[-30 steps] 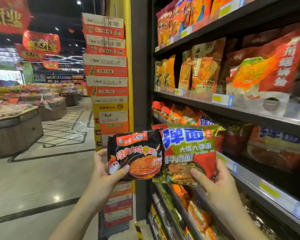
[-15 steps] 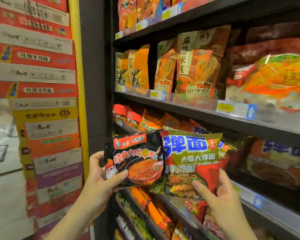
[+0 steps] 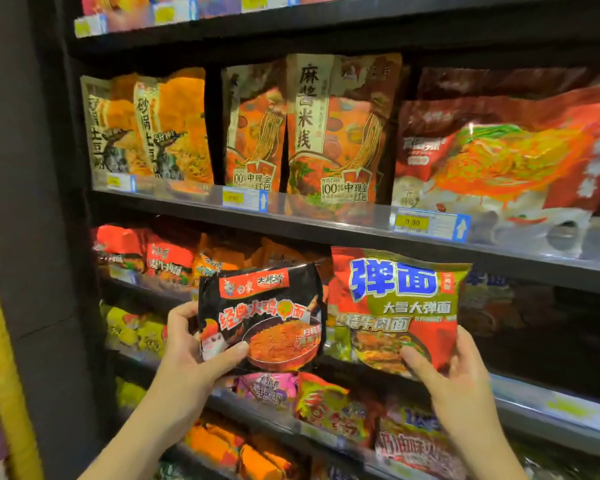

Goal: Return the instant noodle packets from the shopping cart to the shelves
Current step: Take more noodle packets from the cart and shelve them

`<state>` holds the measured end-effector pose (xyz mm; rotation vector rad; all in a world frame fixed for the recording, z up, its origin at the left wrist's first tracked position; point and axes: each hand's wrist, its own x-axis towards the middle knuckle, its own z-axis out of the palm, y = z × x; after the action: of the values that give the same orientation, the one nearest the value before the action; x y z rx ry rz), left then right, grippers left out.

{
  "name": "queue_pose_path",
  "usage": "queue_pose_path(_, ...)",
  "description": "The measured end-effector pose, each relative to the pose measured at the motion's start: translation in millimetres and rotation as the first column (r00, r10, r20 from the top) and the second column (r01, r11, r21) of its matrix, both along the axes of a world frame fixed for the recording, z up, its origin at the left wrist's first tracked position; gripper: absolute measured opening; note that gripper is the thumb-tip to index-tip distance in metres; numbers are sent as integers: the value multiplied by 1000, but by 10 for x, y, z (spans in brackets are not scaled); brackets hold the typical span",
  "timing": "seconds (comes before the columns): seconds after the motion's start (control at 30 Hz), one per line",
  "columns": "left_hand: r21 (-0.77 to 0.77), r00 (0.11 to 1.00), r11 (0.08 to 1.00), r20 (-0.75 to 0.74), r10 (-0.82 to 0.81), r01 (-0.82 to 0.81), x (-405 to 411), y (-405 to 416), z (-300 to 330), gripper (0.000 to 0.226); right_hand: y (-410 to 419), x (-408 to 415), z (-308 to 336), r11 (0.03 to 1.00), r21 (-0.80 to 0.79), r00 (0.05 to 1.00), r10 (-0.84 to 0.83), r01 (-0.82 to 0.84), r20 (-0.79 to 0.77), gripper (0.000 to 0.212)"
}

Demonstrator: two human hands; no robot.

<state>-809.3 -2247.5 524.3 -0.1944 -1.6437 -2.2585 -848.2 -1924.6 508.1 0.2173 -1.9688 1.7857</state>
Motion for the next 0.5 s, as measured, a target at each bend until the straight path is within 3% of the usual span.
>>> queue_pose_path(0.07, 8, 1000, 1000, -1, -20, 20, -94, 11, -20, 74, 2, -26, 5, 999, 26, 999, -42, 42, 3, 51)
queue_pose_path(0.23, -5, 999, 999, 15, -50, 51, -267, 46, 45, 74, -21, -165, 65, 986, 94, 990, -137, 140, -42, 52)
queue_pose_path(0.4, -10, 997, 997, 8, -81, 81, -436, 57, 98, 115, -41, -340, 133, 971, 194, 990, -138, 141, -29, 51)
queue_pose_path(0.5, 5, 997, 997, -4, -79, 79, -494, 103, 84, 114, -36, -431, 175, 955, 242, 985, -169, 169, -18, 51)
